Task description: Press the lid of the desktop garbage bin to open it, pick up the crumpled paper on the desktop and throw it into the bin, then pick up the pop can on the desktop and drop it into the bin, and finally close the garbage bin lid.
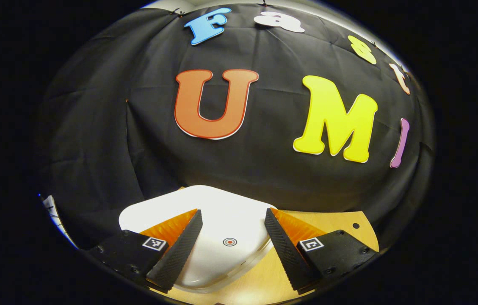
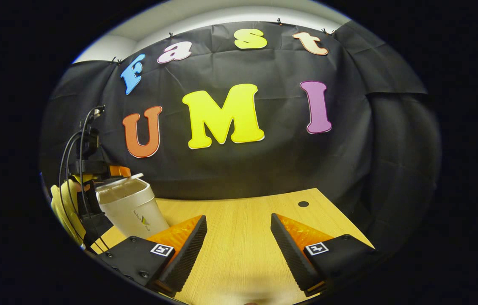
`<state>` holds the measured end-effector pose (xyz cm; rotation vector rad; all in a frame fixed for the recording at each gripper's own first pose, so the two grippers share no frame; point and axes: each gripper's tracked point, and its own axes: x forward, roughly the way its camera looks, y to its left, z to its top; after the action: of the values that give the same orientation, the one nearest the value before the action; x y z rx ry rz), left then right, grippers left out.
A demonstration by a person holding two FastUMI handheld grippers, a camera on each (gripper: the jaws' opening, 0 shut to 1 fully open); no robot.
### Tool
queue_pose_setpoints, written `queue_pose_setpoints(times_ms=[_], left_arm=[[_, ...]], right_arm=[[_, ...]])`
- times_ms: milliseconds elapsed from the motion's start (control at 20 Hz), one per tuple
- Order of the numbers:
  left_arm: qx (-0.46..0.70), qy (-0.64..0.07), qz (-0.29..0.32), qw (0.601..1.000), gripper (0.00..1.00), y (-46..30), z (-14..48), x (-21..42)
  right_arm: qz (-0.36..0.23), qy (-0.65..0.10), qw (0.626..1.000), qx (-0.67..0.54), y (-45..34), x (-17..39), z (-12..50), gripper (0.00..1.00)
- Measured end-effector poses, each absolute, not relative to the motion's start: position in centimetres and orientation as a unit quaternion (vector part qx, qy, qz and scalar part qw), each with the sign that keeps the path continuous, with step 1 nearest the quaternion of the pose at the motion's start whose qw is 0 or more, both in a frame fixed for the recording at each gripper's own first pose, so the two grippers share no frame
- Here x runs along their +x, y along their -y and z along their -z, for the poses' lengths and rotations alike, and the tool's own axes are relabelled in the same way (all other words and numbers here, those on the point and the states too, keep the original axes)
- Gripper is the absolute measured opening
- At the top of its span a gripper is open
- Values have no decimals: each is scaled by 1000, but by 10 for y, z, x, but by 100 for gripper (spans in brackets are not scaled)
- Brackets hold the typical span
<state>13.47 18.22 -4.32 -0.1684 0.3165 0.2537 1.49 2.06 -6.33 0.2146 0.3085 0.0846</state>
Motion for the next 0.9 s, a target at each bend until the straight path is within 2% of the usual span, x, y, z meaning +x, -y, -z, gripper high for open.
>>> queue_pose_setpoints(times_ms=[300,400,700,900], left_arm=[[-22,-187,-139,972,95,-183,69,138],[4,-177,-145,973,97,-184,67,136],[1,-207,-162,965,97,-182,76,133],[0,-190,-179,965,98,-181,77,131]], right_arm=[[-70,-158,977,122,-18,20,67,96],[-82,-159,976,127,-17,21,68,96],[-110,-157,972,138,-9,27,68,98],[-113,-161,971,138,-1,30,73,98]])
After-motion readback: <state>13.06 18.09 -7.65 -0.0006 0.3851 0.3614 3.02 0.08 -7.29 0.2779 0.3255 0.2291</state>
